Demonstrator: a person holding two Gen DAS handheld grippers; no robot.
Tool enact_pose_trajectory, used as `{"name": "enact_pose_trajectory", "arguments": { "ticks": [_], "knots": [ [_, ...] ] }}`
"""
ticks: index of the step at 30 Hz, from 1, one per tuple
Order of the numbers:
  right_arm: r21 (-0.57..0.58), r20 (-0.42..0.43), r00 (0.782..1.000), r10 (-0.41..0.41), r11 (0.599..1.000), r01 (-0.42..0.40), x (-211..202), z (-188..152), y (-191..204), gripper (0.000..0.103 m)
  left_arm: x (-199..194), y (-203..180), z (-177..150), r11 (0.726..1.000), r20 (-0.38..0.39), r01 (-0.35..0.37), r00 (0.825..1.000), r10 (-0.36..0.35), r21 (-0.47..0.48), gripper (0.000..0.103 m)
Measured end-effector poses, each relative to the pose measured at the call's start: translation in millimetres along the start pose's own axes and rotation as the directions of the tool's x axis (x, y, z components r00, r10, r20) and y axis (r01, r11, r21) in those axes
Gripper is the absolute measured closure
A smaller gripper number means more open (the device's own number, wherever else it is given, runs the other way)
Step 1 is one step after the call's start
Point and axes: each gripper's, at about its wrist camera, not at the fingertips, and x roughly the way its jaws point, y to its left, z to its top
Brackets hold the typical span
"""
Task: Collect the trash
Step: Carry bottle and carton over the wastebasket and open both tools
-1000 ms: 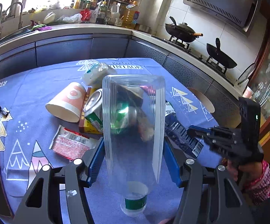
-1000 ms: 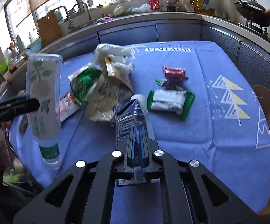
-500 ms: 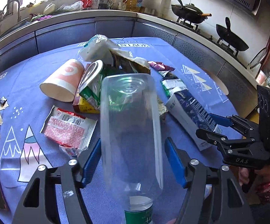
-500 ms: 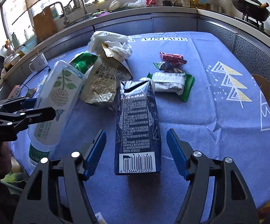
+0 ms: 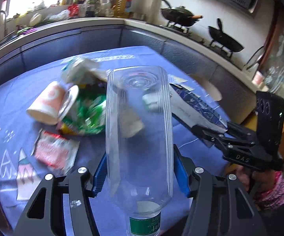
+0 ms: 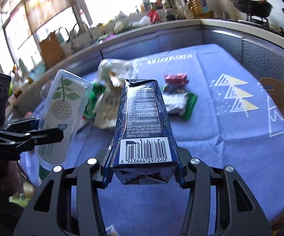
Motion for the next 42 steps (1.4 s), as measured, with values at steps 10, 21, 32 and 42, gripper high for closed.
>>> {"name": "enact_pose_trajectory", "arguments": {
  "ticks": [10, 21, 32, 42],
  "knots": [
    [0.233, 0.109, 0.971, -0.213, 0.955, 0.183, -44, 8, -121, 0.056, 104, -101, 104, 0.966, -0.152, 0.196, 0.974, -0.171, 0.170, 0.042],
    [0.448, 0.080, 0.919, -0.386, 0.838, 0.313, -49, 45, -288, 0.055, 267, -223, 213, 0.918, -0.345, 0.299, 0.917, -0.201, 0.260, 0.042],
    [0.460, 0.044, 0.899, -0.436, 0.808, 0.369, -23, 67, -356, 0.045, 357, -266, 228, 0.929, -0.406, 0.187, 0.913, -0.045, 0.319, 0.026],
    [0.489, 0.210, 0.868, -0.450, 0.817, 0.305, -76, 62, -319, 0.046, 203, -229, 226, 0.923, -0.117, 0.265, 0.963, -0.241, 0.280, 0.034]
  ]
}}
